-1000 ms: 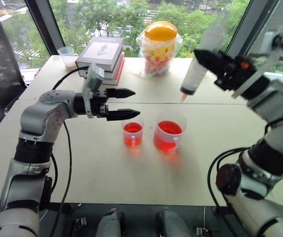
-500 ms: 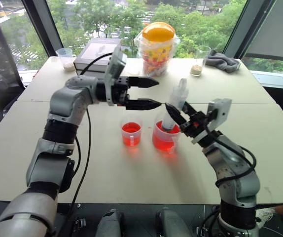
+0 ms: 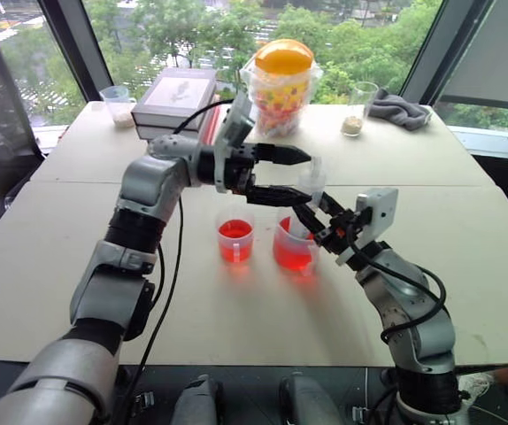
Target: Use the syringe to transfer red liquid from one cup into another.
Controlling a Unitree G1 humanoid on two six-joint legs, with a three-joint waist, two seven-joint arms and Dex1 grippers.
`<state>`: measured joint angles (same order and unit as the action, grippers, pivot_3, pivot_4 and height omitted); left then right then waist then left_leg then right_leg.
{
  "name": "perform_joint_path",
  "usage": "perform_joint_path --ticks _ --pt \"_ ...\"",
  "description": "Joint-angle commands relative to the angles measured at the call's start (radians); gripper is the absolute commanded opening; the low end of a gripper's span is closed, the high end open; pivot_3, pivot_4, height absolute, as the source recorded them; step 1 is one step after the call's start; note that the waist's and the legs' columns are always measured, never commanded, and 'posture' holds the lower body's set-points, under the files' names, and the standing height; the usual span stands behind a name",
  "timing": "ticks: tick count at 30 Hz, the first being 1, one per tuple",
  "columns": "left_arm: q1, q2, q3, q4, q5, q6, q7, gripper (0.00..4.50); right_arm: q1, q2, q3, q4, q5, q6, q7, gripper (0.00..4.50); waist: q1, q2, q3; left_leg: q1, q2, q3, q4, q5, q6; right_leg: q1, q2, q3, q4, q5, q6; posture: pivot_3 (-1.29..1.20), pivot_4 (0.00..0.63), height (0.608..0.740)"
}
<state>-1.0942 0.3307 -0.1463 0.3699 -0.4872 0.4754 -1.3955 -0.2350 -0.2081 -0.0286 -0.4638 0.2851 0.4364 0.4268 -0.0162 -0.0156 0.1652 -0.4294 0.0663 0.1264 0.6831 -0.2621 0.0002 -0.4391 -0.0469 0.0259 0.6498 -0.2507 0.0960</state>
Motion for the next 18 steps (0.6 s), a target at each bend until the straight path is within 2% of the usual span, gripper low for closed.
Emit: perform_joint_path --ticks 1,5,6,9,15,16,18 --pt "-0.024 -0.005 -0.011 -0.029 0.008 0.003 -0.015 4.50 -0.005 -0.009 0.004 -0.008 0.003 -0.024 -0.007 1.38 0.000 0.000 0.000 0.000 0.000 0.000 0.000 0.000 0.000 0.000 0.000 0.000 0.000 0.000 0.000 0.00 0.150 0.740" --pt "-0.025 -0.019 -0.015 -0.027 0.015 0.012 -0.008 4.50 -0.005 -0.018 0.007 -0.009 0.005 -0.026 -0.012 1.38 0.000 0.000 0.000 0.000 0.000 0.000 0.000 0.000 0.000 0.000 0.000 0.000 0.000 0.000 0.000 0.00 0.150 0.740" --pt "-0.030 -0.029 -0.012 -0.021 0.015 0.014 0.002 4.25 -0.005 -0.021 0.009 -0.009 0.004 -0.026 -0.013 1.38 0.000 0.000 0.000 0.000 0.000 0.000 0.000 0.000 0.000 0.000 0.000 0.000 0.000 0.000 0.000 0.00 0.150 0.740" --pt "-0.045 -0.050 -0.003 0.002 0.018 0.014 0.024 3.33 -0.008 -0.025 0.011 -0.006 0.004 -0.027 -0.014 1.38 0.000 0.000 0.000 0.000 0.000 0.000 0.000 0.000 0.000 0.000 0.000 0.000 0.000 0.000 0.000 0.00 0.150 0.740" --pt "-0.052 -0.060 0.007 0.011 0.019 -0.003 0.033 0.33 -0.004 -0.036 0.021 -0.006 0.009 -0.018 -0.013 1.38 -0.001 0.000 0.000 0.000 0.000 0.000 0.000 0.000 0.000 0.000 0.000 0.000 0.000 0.000 0.000 0.00 0.150 0.740" --pt "-0.053 -0.060 0.011 0.009 0.019 -0.004 0.031 0.07 -0.003 -0.039 0.024 -0.008 0.012 -0.011 -0.012 1.38 0.000 0.000 0.000 0.000 0.000 0.000 0.000 0.000 0.000 0.000 0.000 0.000 0.000 0.000 0.000 0.00 0.150 0.740" --pt "-0.063 -0.061 0.024 0.016 0.020 -0.006 0.037 0.07 -0.002 -0.045 0.028 -0.009 0.021 0.002 -0.008 1.38 0.000 0.000 0.000 0.000 0.000 0.000 0.000 0.000 0.000 0.000 0.000 0.000 0.000 0.000 0.000 0.00 0.150 0.740"
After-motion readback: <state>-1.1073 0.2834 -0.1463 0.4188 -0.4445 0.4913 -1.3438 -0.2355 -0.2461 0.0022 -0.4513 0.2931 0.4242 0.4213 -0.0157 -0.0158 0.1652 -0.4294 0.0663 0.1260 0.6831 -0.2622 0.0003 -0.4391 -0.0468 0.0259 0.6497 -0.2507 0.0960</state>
